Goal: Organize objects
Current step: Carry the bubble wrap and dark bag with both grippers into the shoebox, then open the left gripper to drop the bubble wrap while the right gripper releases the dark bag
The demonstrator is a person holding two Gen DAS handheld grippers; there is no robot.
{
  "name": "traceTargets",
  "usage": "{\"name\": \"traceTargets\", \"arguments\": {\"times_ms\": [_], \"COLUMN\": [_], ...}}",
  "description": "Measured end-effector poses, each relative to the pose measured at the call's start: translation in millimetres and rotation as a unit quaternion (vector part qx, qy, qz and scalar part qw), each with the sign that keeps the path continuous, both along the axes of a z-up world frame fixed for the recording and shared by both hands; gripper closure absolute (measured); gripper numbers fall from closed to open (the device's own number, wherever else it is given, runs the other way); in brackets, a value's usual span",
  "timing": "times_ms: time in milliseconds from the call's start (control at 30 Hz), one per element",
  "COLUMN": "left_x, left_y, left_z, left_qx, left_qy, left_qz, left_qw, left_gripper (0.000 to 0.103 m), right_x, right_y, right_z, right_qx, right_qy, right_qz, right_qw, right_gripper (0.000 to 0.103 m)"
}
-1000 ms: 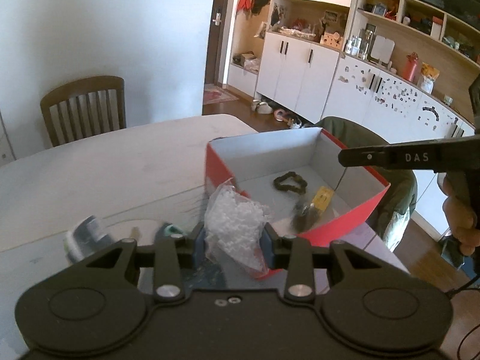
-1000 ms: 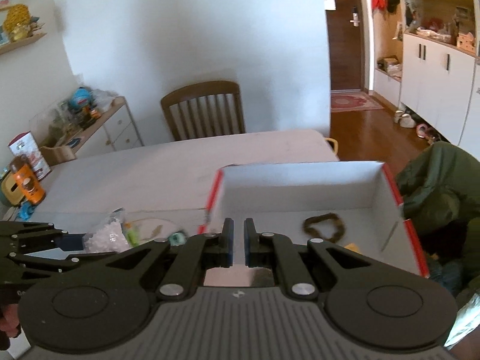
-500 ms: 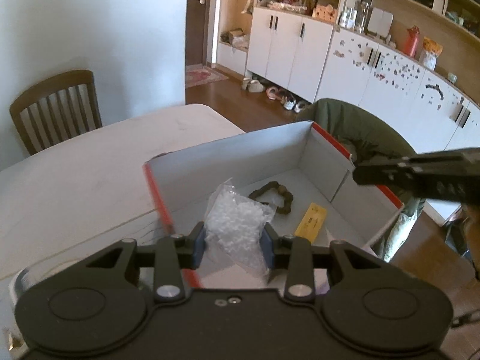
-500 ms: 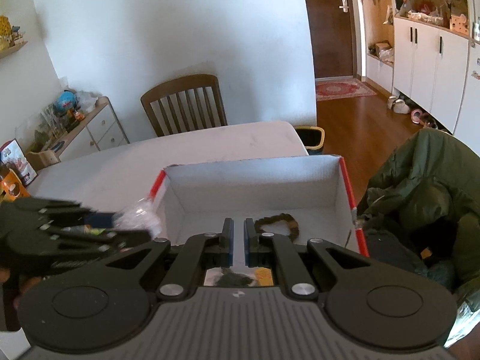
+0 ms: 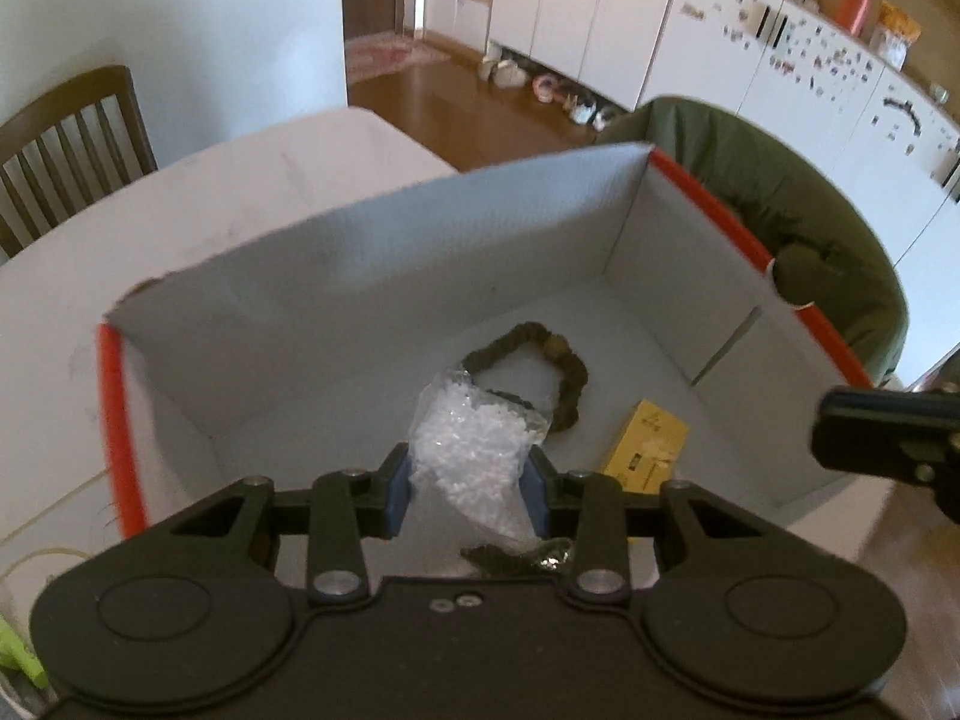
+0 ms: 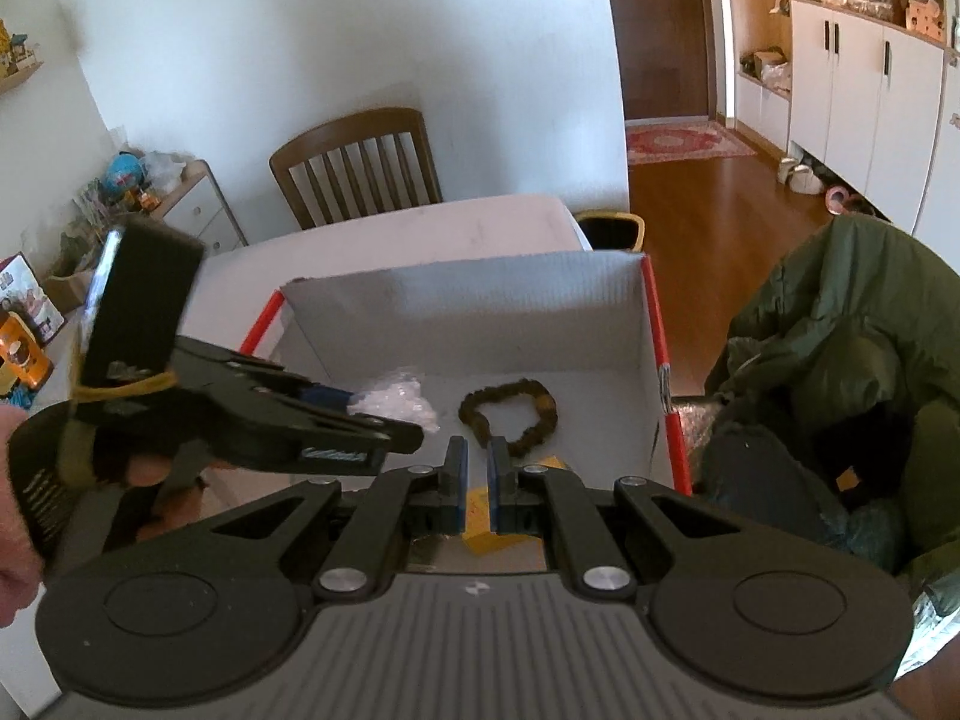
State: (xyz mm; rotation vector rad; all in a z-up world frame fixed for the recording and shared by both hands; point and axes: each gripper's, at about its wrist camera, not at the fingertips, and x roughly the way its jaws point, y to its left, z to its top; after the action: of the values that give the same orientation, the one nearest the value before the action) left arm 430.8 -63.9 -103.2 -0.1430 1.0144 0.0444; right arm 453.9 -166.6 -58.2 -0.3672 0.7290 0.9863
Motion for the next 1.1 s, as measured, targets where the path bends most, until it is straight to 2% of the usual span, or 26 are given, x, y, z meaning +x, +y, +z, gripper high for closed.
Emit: {"name": "traceTargets", "arguments": {"times_ms": [367, 633, 800, 1100], "left_x": [21, 27, 25, 1], "left_y": [4, 6, 4, 9], "left_z": [-28, -34, -26, 7], "left_qx": [-0.016, -0.02, -0.014, -0.031], "left_qy": [0.096, 0.123, 0.108, 0.051], "left_qz": [0.012, 0.019, 0.029, 0.045], "left_qw": [0.9951, 0.992, 0.9936, 0.9972], "left_gripper": [0.066, 0.061, 0.043, 0.041], "right_x": [11, 12, 11, 7], "right_y": [-3, -4, -6, -8], "right_z": [-4, -3, -1, 2], "right_qx": [-0.005, -0.002, -0.002, 0.002], "right_qy": [0.01, 0.015, 0.015, 0.019], "right_qz": [0.003, 0.007, 0.009, 0.014], "right_qw": [1.0, 1.0, 1.0, 1.0], "right_gripper": [0.097, 0.097, 0.097, 0.097]}}
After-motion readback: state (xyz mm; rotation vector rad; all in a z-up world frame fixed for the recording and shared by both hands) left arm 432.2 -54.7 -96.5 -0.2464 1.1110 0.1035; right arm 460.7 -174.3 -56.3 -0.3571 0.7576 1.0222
